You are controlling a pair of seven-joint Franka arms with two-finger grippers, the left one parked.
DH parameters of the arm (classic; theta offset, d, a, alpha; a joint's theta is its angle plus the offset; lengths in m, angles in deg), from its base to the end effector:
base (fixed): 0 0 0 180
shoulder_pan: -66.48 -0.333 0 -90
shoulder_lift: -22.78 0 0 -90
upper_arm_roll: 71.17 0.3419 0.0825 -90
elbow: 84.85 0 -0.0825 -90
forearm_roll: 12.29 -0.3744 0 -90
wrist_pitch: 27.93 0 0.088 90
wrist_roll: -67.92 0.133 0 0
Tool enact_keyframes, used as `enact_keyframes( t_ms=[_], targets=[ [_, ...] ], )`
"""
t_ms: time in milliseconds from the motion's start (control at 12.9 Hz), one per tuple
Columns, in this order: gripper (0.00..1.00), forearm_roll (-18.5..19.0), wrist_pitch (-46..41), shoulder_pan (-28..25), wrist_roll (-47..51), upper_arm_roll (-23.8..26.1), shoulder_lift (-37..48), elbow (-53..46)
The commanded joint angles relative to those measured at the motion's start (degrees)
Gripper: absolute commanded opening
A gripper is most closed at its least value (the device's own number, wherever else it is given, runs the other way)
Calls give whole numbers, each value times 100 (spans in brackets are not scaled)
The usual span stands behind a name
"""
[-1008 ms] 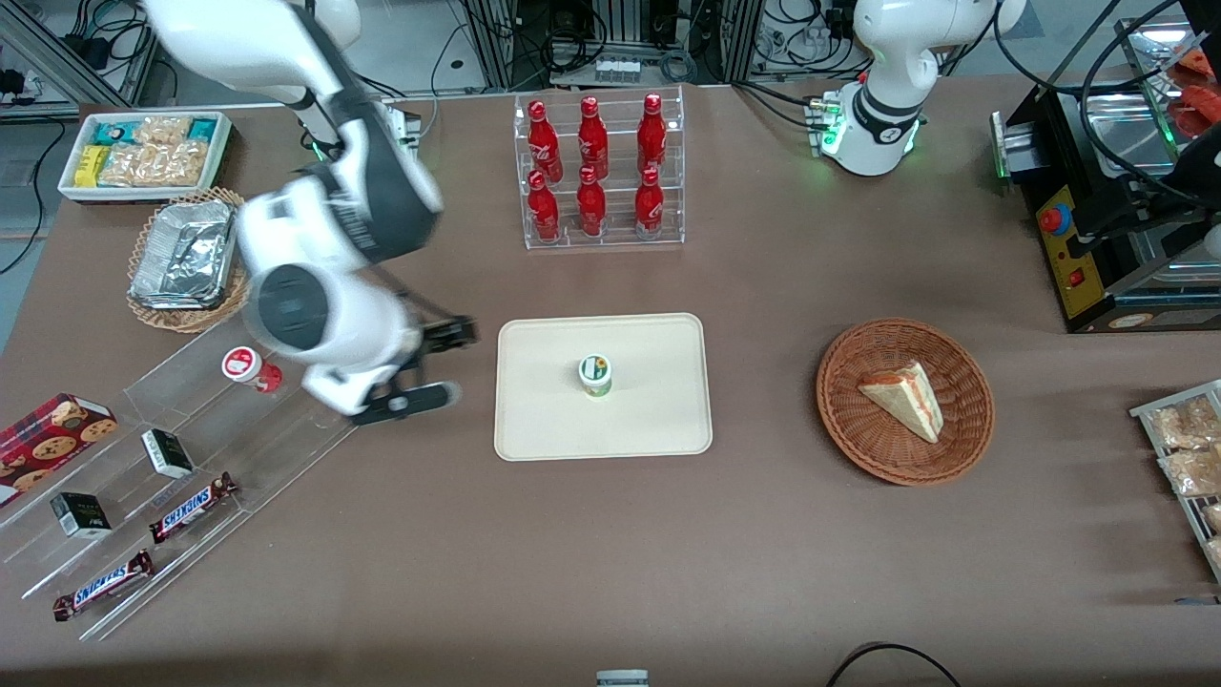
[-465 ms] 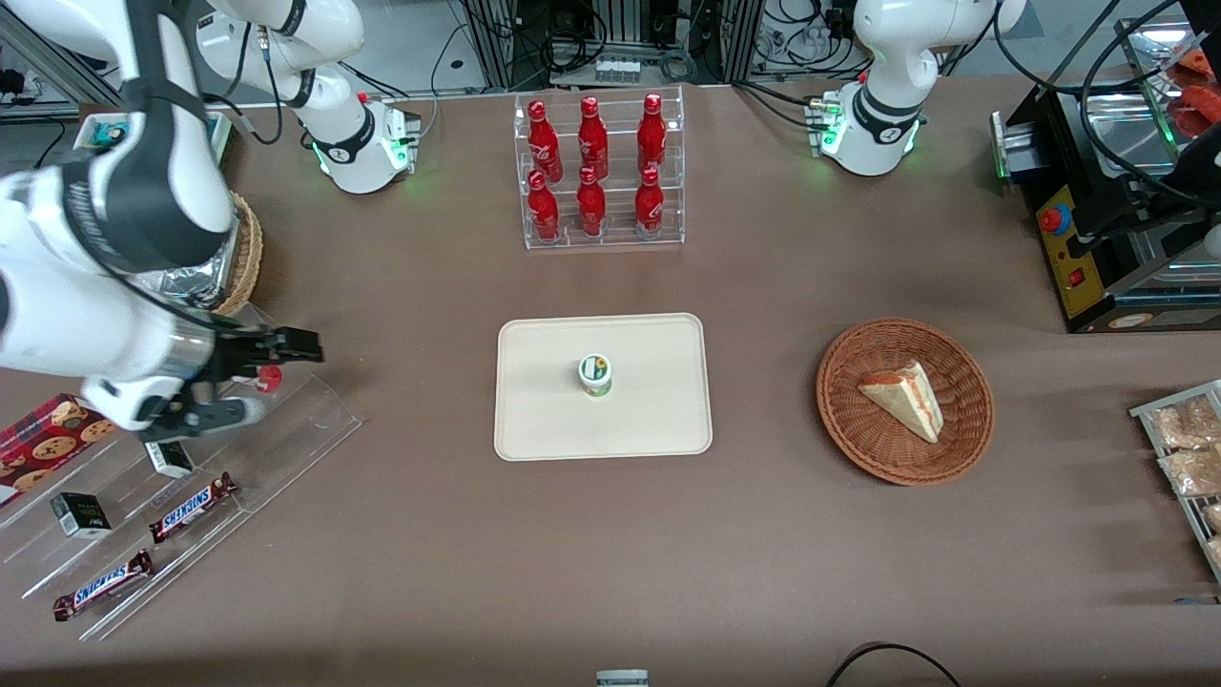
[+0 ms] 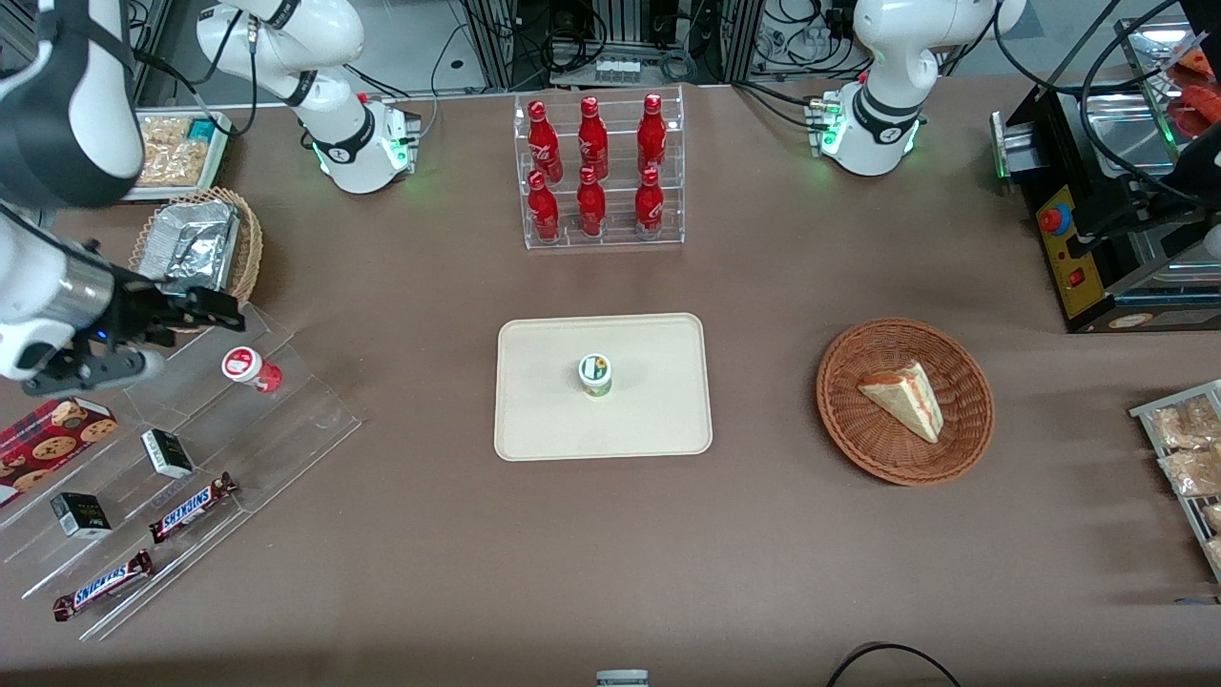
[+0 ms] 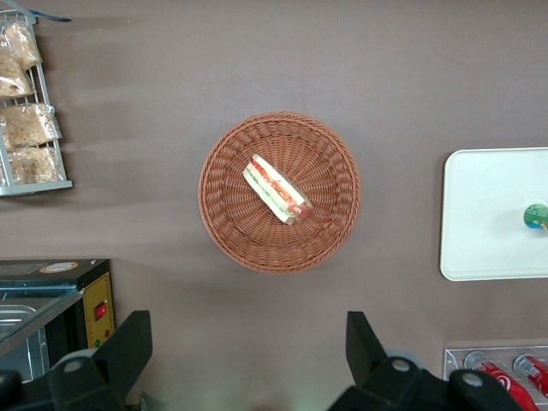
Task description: Place green gum on tray
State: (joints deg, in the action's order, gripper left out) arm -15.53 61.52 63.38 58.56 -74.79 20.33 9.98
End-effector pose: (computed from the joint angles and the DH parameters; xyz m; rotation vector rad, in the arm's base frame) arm 0.5480 0.0032 0.5619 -3.0609 -0.2313 0.2020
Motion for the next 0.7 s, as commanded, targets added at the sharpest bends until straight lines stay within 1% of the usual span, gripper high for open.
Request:
enact_keyframes(
  t_ms=[0,233,620],
  targets=[
    [100,87,-470,204,-48,80,473,238],
    [100,183,-876,344,408,80,658,229],
    [100,183,-1325,538,628,133,826,211]
  ],
)
